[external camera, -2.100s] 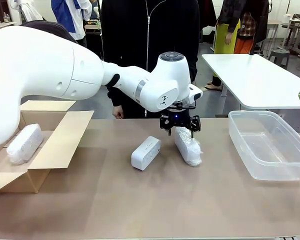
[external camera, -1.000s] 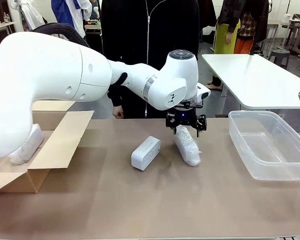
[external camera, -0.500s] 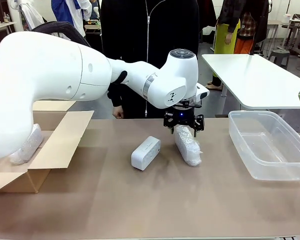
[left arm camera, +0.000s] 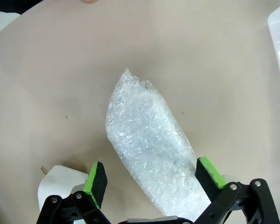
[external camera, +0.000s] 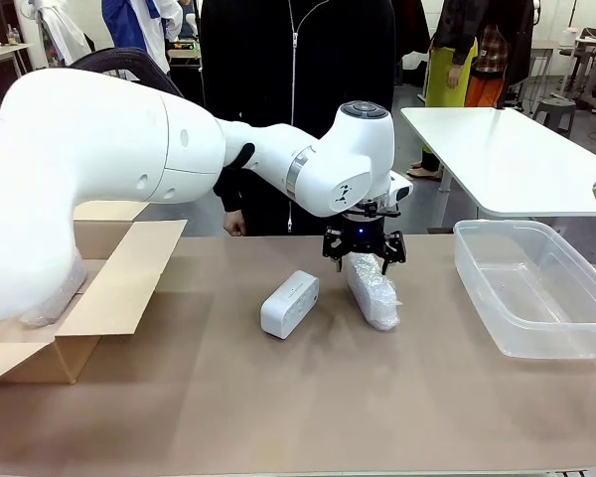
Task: Separate and place wrapped and unwrapped clocks.
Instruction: Pick up the Digital clock indicated by the person.
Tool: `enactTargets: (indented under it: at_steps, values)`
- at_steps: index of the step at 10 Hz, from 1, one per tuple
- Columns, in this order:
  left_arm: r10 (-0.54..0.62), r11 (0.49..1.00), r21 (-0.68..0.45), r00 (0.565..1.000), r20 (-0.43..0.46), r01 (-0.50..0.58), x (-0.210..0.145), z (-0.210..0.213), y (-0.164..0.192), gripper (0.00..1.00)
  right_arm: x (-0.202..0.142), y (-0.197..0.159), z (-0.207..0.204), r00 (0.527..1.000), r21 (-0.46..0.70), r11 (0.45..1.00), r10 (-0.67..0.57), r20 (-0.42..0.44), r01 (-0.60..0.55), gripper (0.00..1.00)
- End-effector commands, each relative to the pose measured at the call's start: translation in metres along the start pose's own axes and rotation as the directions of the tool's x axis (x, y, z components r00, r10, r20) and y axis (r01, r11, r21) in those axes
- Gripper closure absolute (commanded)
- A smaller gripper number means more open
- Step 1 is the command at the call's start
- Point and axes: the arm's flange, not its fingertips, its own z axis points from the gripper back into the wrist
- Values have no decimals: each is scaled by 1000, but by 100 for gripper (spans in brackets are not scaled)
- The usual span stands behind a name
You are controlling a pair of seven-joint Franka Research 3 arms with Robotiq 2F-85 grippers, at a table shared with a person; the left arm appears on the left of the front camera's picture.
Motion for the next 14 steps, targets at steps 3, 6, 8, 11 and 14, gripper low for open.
enactTargets:
  at_steps: [3, 6, 8, 11, 14]
  values:
    - [17, 998, -55, 998, -53, -20, 11, -14, -10, 0, 0, -2, -2, 1000, 19, 1000, 8, 23, -8, 0]
    - [31, 998, -55, 997, -66, -35, 15, -26, -1, 0, 0, -2, -2, 1000, 19, 1000, 8, 23, -8, 0]
    - [47, 997, -55, 996, -77, -51, 19, -29, 4, 0, 0, -2, -2, 1000, 19, 1000, 8, 23, -8, 0]
    - [42, 991, -120, 996, -77, -51, 23, -32, 4, 0, 0, -2, -2, 1000, 19, 1000, 8, 23, -8, 0]
    - [34, 996, -82, 996, -86, -41, 22, -35, 6, 0, 0, -2, -2, 1000, 19, 1000, 8, 23, -8, 0]
